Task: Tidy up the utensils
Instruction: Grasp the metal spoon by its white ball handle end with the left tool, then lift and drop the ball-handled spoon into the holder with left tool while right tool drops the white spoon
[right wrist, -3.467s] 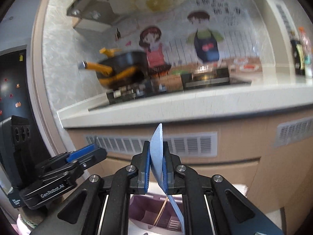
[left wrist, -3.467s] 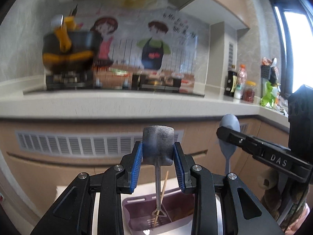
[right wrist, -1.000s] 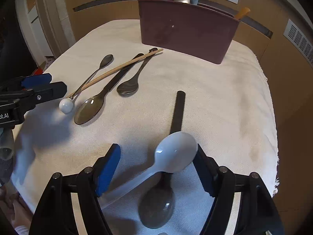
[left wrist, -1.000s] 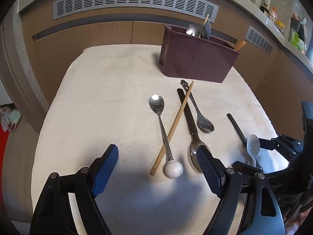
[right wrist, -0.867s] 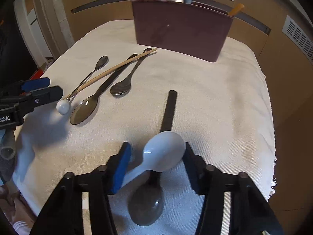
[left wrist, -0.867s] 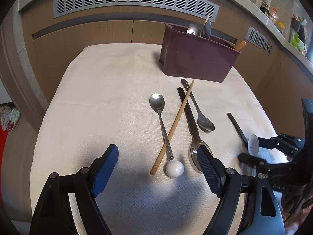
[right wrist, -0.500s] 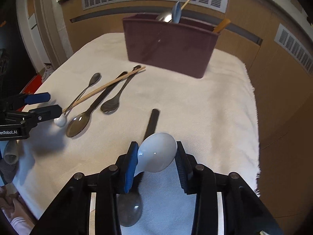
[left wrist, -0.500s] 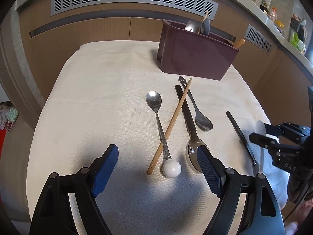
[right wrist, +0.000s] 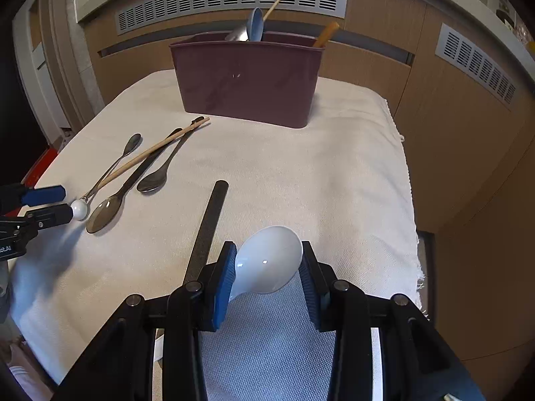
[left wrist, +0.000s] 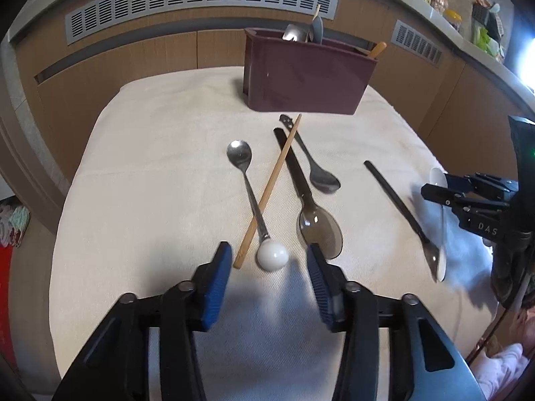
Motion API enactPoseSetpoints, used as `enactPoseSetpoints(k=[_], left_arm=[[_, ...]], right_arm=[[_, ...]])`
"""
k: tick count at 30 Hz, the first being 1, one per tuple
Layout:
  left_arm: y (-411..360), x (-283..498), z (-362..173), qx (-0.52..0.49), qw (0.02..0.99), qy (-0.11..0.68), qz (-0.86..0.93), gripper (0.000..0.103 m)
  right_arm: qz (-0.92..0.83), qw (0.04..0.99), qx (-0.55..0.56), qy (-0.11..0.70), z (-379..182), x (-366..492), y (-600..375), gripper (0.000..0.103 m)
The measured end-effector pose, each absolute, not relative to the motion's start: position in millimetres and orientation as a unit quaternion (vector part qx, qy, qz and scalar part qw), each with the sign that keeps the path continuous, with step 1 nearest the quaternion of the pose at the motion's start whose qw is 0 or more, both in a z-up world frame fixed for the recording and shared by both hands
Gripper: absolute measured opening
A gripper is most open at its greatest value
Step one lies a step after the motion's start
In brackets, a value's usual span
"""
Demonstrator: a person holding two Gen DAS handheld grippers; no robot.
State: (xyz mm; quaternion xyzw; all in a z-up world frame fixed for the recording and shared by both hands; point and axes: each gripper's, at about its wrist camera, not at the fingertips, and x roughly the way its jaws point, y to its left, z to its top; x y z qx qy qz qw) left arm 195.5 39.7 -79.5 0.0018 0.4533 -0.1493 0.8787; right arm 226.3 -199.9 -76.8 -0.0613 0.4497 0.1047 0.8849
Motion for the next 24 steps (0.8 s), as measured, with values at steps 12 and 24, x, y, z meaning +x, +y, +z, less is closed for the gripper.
enactPoseSetpoints(k=[12, 24], left_arm=[[22.9, 201.3, -90.1, 0.019, 0.885, 0.450, -0.114, 0.026], [30.1, 186.2, -39.8, 0.015, 0.918, 0.382, -0.105, 0.023]], right_arm=[[0.104, 0.887, -0.043, 0.447, -76.5, 218.1, -200.9, 0.035], [0.099, 0.909, -0.062, 0.400, -44.5, 203.8, -194.8, 0.035]])
